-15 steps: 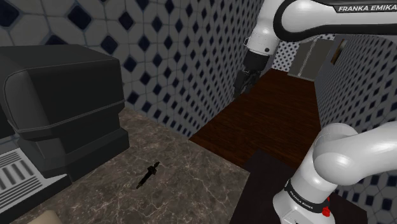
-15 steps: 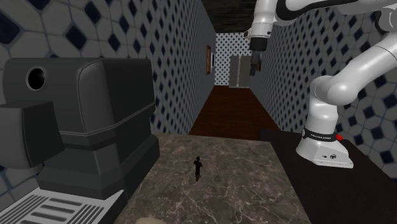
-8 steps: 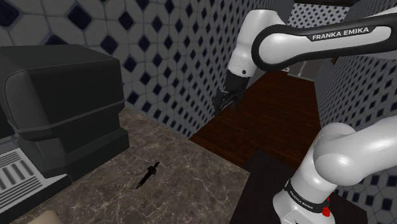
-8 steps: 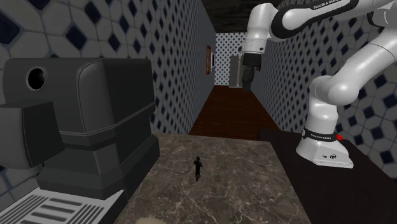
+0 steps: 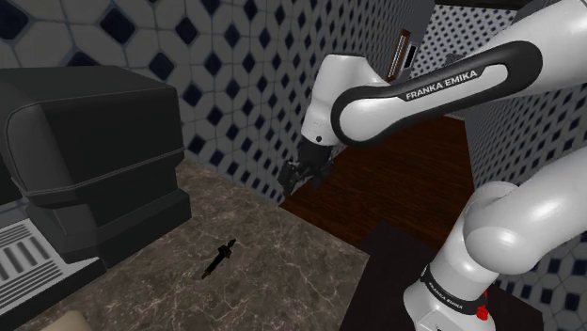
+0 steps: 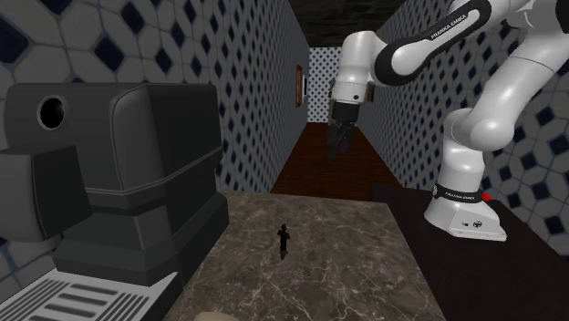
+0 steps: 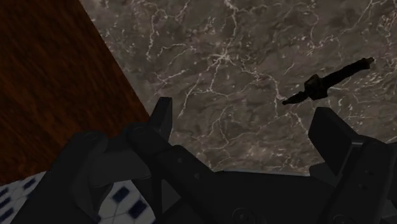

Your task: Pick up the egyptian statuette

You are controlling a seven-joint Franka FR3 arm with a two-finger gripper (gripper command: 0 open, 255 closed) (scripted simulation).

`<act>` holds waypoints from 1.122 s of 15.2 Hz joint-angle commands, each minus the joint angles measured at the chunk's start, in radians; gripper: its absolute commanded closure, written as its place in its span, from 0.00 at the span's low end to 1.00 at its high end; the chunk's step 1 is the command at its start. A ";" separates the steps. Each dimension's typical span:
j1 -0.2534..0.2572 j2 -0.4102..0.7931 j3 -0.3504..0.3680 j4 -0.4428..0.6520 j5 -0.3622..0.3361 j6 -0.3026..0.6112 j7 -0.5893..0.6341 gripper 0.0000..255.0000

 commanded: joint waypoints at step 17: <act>0.041 0.801 0.110 0.379 -0.516 0.390 0.848 0.00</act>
